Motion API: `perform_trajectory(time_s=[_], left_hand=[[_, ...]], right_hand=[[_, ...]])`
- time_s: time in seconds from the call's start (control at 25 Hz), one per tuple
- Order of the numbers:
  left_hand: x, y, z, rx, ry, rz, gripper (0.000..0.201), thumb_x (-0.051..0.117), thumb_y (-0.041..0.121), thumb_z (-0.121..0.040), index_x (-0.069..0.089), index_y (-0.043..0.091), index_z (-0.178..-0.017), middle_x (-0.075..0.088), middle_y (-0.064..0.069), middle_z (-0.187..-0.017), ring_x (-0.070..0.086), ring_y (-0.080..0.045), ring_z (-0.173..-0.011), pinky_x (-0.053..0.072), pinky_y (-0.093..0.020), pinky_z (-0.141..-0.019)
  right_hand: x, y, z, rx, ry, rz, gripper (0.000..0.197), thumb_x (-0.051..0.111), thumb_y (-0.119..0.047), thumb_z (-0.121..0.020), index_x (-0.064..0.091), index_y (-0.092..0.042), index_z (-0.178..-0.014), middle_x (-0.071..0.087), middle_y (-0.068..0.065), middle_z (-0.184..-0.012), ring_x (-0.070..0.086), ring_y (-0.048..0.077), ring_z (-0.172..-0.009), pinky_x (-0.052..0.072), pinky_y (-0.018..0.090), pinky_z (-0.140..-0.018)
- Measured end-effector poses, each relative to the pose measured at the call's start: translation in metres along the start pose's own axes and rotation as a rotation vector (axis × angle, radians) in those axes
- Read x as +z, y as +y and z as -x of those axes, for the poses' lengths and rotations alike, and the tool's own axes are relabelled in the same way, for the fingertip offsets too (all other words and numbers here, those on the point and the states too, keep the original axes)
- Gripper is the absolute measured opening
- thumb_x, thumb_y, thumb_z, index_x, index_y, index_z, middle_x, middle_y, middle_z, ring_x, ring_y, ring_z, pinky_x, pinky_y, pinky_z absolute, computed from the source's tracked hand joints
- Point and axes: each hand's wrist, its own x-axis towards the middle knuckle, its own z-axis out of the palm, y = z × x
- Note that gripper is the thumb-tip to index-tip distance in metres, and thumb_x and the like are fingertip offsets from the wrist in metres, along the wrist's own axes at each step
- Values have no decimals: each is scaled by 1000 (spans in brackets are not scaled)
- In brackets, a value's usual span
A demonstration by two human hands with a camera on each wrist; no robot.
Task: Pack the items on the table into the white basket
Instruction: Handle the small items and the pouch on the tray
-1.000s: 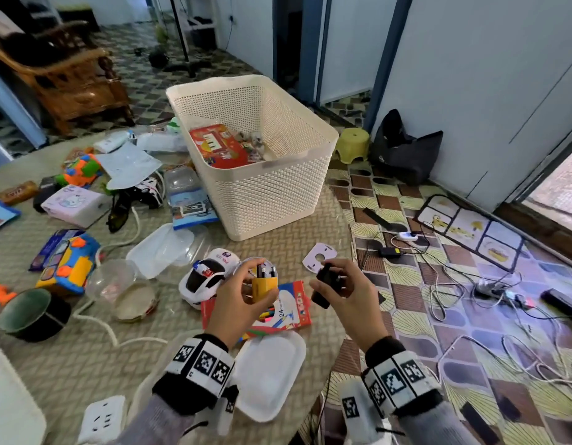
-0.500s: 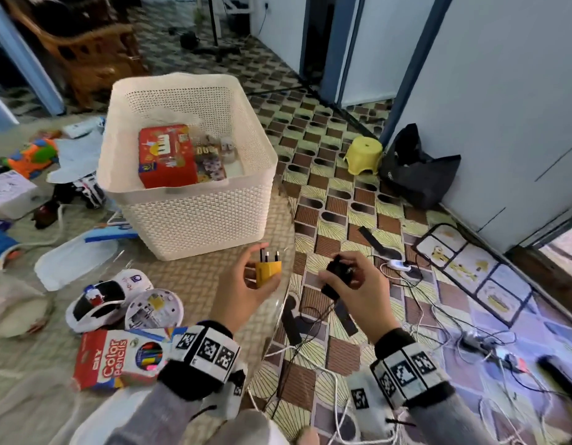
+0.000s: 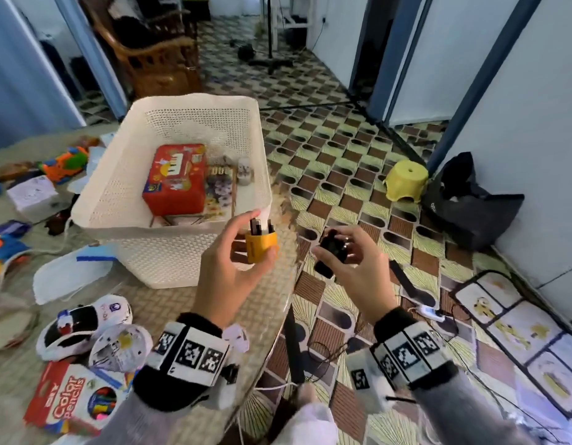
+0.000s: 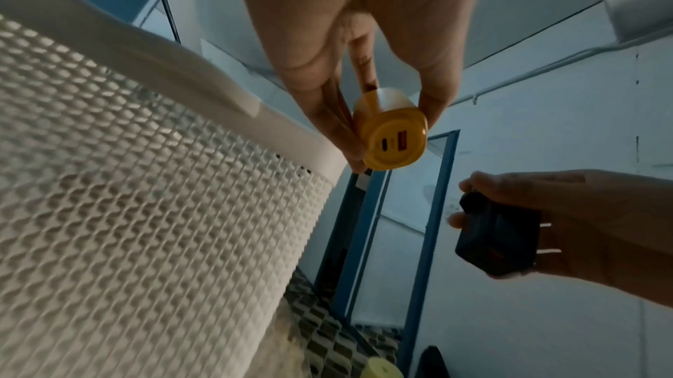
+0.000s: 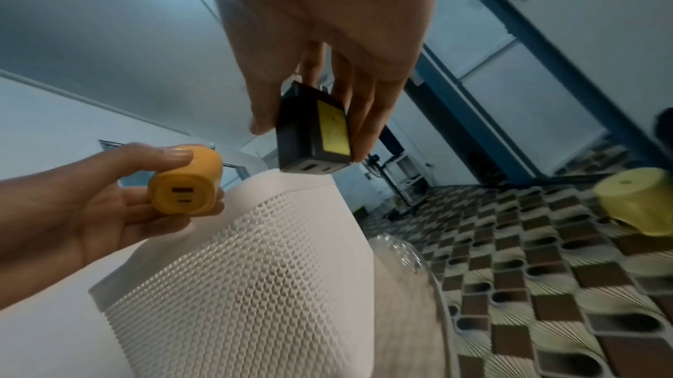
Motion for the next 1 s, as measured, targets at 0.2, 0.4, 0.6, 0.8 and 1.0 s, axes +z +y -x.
perform_trajectory(time_s=[0.2,0.4,0.6,0.8,1.0], left_hand=[[3,12,-63,30,77,-30,56,74,37,-80,51,26,-130,63,5,-118,65,-9,-95,57,-35,-80],[-5,19,-128,56,112,-66,56,76,23,-79,53,21,-130,64,3,-111,65,-6,-89,52,-14,-71],[-25,14,-174,-49,127,-124,55,75,18,-78,54,29,-128,64,5,-111,63,-3,-94,49,-10,-71],[-39,12,-201,-175,148,-163,57,78,19,-74,56,41,-122,66,8,-107,65,-5,-93,51,-14,-73],[-51,11,-233,-268,195,-237,56,78,25,-71,56,48,-117,69,7,-100,68,-7,-85,53,-20,-71]], right_hand=[[4,-19,-94,-128,-87,-76,38,71,-41,-72,59,-23,-104,62,-16,-97,65,8,-87,59,28,-72],[9,-28,-162,-260,-149,-80,34,72,-37,-76,58,-24,-104,64,-11,-101,65,9,-90,58,27,-76],[21,-28,-218,-276,-269,-164,31,76,-27,-76,59,-22,-101,65,-9,-100,66,7,-90,56,22,-80],[43,-28,-275,-340,-433,-180,41,75,-31,-74,58,-11,-104,63,-11,-98,65,4,-92,56,21,-79],[59,-28,-343,-414,-565,-154,50,76,-43,-67,55,-12,-100,67,-4,-96,66,10,-88,57,33,-80]])
